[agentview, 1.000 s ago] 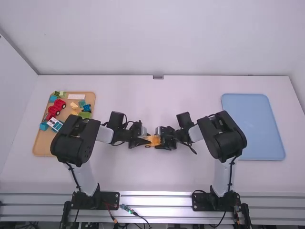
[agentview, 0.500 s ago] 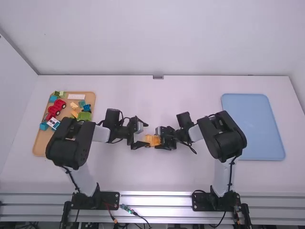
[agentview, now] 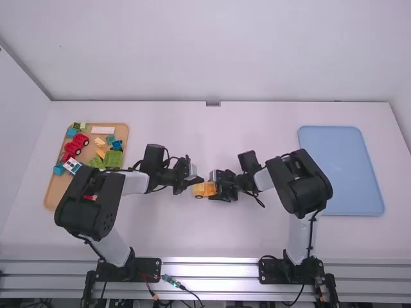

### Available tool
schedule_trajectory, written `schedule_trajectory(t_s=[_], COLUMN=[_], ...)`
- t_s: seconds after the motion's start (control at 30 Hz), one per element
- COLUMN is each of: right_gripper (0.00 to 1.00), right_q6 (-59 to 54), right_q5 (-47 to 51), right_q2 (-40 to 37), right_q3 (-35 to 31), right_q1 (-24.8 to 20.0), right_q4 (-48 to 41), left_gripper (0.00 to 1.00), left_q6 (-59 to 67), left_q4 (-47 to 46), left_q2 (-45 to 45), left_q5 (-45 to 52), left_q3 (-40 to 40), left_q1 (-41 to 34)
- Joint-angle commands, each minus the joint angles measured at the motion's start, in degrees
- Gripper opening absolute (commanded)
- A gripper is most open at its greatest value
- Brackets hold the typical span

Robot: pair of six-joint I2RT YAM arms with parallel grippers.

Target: Assemble lego blocks to make yellow taxi

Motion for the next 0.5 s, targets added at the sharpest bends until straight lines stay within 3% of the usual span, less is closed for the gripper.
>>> schedule_trajectory(t_s=[0.0,0.47], right_gripper=[0.13,0.13], right_q6=[-0.1,-0.1], right_q5=[12.7,12.7], right_q2=[4.0,4.0], right_q3=[-2.6,-2.9], right_q1=[0.2,0.2], right_q4=[-1.6,-1.2], left_gripper=[0.02,0.02], left_q6=[-0.3,-2.3], left_q4=[-0.1,1.9], left_q2=[1.0,6.0], left_q5=[-1.9,-5.5], left_q3=[-0.1,0.0], left_q1=[-0.6,-0.5])
